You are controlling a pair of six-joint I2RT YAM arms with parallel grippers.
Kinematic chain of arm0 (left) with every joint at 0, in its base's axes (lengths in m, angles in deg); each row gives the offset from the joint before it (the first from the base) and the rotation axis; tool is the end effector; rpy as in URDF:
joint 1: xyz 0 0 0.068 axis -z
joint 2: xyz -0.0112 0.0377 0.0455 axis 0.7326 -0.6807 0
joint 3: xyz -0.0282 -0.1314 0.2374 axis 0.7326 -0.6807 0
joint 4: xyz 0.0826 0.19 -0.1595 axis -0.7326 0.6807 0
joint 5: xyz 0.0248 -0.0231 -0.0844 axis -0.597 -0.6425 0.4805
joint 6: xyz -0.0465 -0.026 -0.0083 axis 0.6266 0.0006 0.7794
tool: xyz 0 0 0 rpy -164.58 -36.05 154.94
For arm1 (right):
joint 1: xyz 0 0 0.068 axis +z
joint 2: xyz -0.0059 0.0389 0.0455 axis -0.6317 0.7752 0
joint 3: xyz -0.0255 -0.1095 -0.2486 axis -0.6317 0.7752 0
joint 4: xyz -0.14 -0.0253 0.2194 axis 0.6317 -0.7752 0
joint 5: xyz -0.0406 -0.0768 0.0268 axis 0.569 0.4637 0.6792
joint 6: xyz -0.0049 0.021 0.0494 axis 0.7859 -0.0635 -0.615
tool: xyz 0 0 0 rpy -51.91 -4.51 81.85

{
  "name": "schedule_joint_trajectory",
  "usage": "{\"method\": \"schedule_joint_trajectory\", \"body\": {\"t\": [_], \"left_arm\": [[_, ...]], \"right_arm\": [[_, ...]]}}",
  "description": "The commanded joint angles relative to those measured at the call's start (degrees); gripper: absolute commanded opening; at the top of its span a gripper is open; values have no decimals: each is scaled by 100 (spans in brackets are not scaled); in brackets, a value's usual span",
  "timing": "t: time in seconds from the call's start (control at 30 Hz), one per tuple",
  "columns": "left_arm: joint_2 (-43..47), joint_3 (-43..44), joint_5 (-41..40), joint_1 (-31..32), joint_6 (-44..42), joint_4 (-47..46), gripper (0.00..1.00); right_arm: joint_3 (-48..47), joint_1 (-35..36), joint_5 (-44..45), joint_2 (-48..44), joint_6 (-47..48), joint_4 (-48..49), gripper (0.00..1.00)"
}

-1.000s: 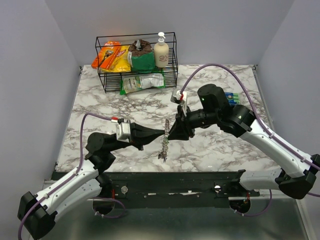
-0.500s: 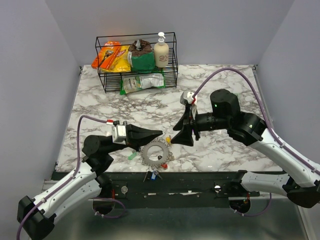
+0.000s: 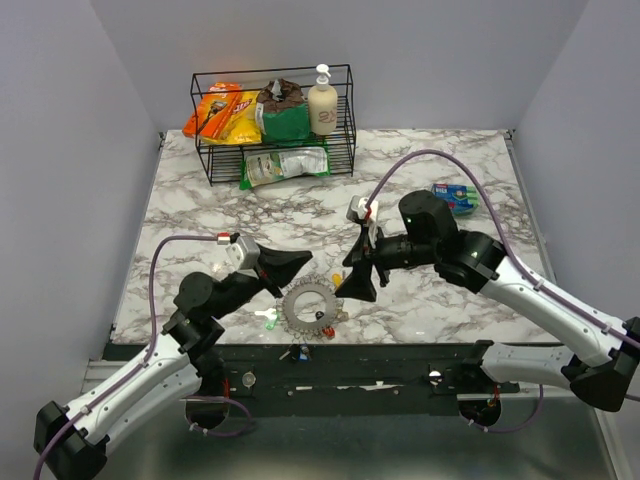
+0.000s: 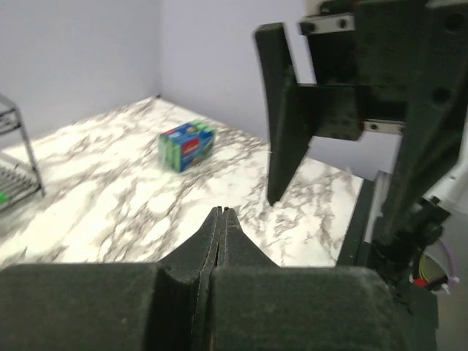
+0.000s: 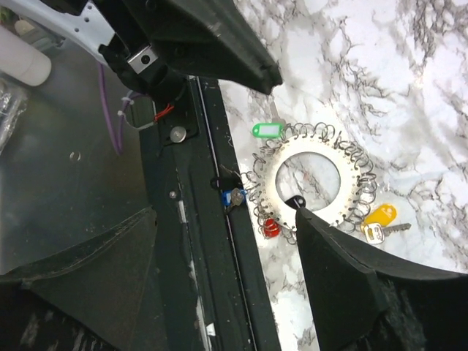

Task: Put the keys on the keyring

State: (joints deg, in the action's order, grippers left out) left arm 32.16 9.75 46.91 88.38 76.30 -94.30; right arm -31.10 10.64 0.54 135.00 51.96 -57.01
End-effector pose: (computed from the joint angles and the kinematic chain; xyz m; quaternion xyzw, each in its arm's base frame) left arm 0.1052 -0.1082 0.2972 0.2601 0.5392 -0.4709 0.6479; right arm 0.1413 0.1970 0.3713 -0.4667 0.6935 0.4311 0.3397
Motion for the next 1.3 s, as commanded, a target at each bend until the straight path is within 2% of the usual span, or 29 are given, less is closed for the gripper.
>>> {"method": "schedule_joint_trajectory", "body": {"t": [0.0,0.17,0.2,0.27,0.3,0.37,0.4,0.53,0.63,0.73,0.77,0.87,1.0,1.1,1.13,1.27], "left_arm": [[236,-150,-1529,21,356,868,5],[430,-221,-2600,12,874,1501,26],[456,-212,-2734,21,962,1746,36],[509,-151,-2997,12,1121,2011,45],[518,-133,-3208,12,1261,2247,55],[527,-2,-3411,12,1358,2494,64],[518,42,-3612,12,1437,2756,74],[299,411,-3903,3,1631,3460,95],[-175,912,-3878,-6,1640,3979,99],[-667,1439,-3799,-41,1640,4384,99],[-886,1693,-3651,-76,1614,4463,99],[-1369,2325,-3228,-199,1604,4920,99],[-1810,2986,-2887,-636,1921,5632,99],[-1864,3154,-2193,-1015,2052,5625,99],[-1846,3163,-2051,-1260,2097,5589,99],[-1697,3154,-1663,-1605,2141,5422,99]], "right_arm": [[383,19,107,263,46,445,85],[629,27,28,781,-59,648,86],[708,27,10,896,-94,753,86],[735,27,-7,1133,-138,781,86],[752,19,10,1395,-156,833,86],[761,27,45,1651,-200,860,86],[753,19,45,1879,-200,921,86],[639,36,124,2616,-279,1018,83],[410,89,177,3084,-314,1018,75],[86,133,247,3611,-367,974,55],[-3,133,248,3891,-419,957,37],[-433,168,291,4271,-516,755,6],[-653,291,676,4570,-657,754,1],[-794,361,1238,4711,-718,676,0],[-829,370,1362,4789,-718,640,0],[-795,432,1855,4852,-736,614,1]]}}
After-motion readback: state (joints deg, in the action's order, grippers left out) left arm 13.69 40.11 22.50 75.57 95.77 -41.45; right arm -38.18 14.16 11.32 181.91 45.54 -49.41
